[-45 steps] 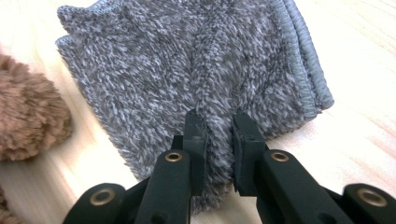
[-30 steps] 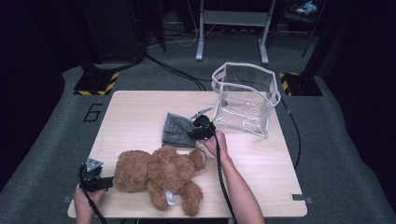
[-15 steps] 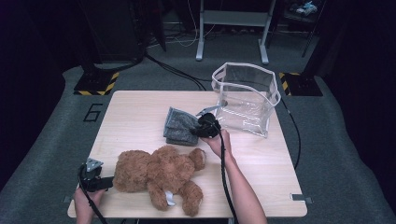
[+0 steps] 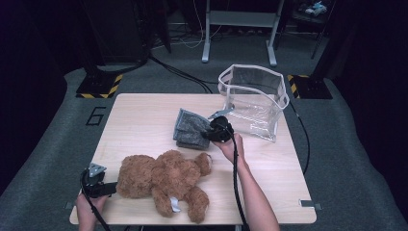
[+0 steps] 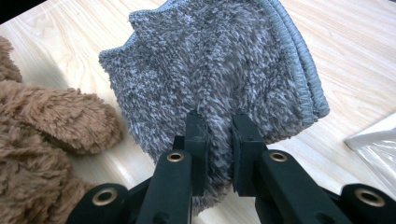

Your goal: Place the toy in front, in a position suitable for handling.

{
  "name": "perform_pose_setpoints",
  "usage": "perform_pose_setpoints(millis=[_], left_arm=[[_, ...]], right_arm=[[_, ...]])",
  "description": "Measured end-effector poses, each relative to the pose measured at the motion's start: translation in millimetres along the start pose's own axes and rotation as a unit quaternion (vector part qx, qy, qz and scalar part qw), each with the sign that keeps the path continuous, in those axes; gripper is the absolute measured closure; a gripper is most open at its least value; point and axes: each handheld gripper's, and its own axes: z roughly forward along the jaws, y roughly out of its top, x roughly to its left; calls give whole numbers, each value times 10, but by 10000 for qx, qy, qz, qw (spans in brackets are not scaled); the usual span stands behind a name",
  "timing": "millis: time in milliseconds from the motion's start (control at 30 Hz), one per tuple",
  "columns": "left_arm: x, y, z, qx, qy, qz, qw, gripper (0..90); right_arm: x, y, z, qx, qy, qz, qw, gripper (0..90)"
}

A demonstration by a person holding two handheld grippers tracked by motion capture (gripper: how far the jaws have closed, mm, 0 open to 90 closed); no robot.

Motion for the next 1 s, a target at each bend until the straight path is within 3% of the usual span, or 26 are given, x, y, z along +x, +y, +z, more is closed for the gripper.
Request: perform_pose_setpoints(millis=[467, 1000], left_arm=[[1, 0, 1, -6, -7, -4, 10000, 76], [4, 0, 2, 2, -23, -10, 10000, 76]], right_arm=[[-13, -45, -296, -121, -117, 54, 9998, 798], [-29, -235, -698, -279, -271, 84, 9992, 797]])
